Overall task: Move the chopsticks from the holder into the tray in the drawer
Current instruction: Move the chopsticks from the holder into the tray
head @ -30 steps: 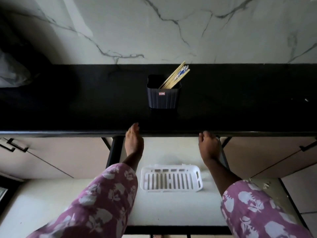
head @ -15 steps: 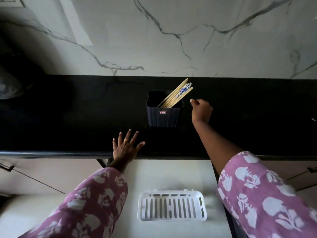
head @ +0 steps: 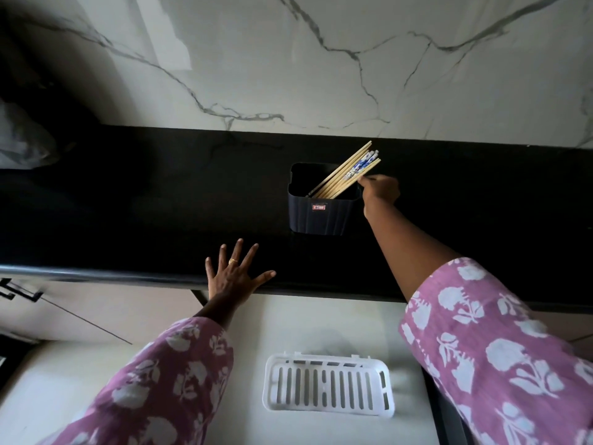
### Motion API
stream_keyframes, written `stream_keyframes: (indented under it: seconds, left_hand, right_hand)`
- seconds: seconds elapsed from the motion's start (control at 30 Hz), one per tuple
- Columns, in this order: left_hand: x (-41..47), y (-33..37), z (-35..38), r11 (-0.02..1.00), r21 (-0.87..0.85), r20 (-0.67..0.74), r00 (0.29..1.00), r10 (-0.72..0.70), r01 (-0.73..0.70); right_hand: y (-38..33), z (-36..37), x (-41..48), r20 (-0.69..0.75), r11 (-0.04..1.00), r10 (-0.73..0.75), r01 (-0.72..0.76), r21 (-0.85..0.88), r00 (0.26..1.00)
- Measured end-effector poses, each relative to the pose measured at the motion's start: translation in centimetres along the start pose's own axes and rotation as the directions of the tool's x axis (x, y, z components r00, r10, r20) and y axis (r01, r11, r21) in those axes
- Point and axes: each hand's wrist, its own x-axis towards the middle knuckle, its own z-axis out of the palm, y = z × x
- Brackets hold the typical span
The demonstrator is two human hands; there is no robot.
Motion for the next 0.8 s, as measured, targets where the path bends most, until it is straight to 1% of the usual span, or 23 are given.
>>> stream_keyframes:
  seconds: [0.07,0.13,0.2,0.37,0.53,0.67,0.8]
  left_hand:
    - [-0.2,0.1,0.1,0.998,-0.035,0.013,0.999,-0.051,0.052]
    - [-0.1,0.2,-0.1,0.998,-0.035,0.062,0.997,-0.052,0.054]
    - [0.1,0.1,-0.4,0.998,-0.035,0.117,0.992,-0.046,0.050]
    - [0.4,0.1,-0.5,0.996,-0.050,0.162,0.985,-0.061,0.070]
    - [0.7,-0.2,-0.6,0.997,-0.057,0.195,0.980,-0.045,0.057]
    - [0.6,-0.3,-0.5,0.998,-0.046,0.220,0.975,-0.037,0.048]
    - [0.5,-0.1,-0.8,0.998,-0.043,0.217,0.975,-0.037,0.048]
  right_hand:
    - [0.1,-0.2,0.0,-0.009,0.997,0.044,-0.043,0.069,0.999]
    - [0.2,-0.3,0.0,-0.013,0.989,0.069,-0.067,0.133,0.998]
    - [0.2,-0.1,0.0,-0.013,0.985,0.065,-0.062,0.159,0.998]
    - [0.4,0.9,0.2,0.007,0.990,0.049,-0.050,0.134,0.999]
    - [0.2,1.0,0.4,-0.020,0.996,0.012,-0.011,0.093,1.000]
    - [0.0,0.5,0.3,-0.045,0.991,0.039,-0.033,0.126,0.998]
    - [-0.9,-0.6,0.1,-0.112,0.984,0.038,-0.018,0.180,0.993]
